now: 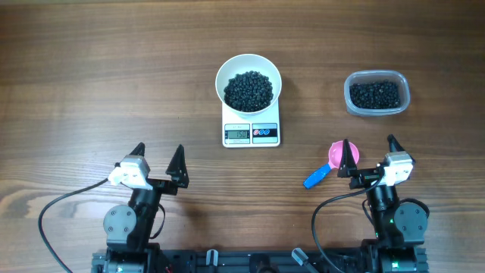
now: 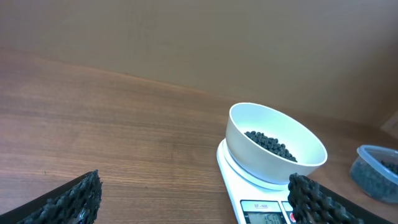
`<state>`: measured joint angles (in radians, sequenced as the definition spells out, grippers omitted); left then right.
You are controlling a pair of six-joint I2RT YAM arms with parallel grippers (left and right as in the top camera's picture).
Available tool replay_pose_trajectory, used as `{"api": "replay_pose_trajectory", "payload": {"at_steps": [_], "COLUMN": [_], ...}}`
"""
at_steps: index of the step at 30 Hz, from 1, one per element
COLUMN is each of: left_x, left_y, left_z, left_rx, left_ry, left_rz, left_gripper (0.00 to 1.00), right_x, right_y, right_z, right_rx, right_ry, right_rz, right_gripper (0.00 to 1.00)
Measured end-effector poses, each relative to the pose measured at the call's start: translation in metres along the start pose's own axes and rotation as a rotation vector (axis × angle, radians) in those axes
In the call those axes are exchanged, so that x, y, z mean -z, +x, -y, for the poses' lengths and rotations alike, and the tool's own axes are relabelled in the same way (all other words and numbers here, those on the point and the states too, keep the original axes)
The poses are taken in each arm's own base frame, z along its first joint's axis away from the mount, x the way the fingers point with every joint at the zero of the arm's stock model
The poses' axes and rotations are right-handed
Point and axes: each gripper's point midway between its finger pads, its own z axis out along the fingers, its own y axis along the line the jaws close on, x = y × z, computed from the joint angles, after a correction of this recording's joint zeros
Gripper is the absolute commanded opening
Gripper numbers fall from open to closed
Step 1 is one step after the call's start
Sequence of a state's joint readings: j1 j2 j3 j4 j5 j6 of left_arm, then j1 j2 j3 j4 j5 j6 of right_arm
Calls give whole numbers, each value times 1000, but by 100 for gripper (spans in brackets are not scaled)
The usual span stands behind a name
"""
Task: Scoop item into bowl and weigh 150g on scale
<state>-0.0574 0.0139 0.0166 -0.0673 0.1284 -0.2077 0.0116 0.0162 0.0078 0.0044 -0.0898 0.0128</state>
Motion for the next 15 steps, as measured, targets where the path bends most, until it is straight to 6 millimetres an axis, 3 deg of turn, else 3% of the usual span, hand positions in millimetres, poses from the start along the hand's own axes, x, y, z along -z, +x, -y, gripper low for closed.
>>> {"api": "replay_pose_trajectory", "payload": {"at_steps": [15], "left_x": [0], "left_y": [0], "left_z": [0], "left_rx": [-31], "left_ry": [0], "left_rz": [0], "left_gripper": [100], "right_x": [0], "right_y": [0], "right_z": [0], "right_rx": [0], "right_ry": [0], "right_rz": [0], "right_gripper": [100]}}
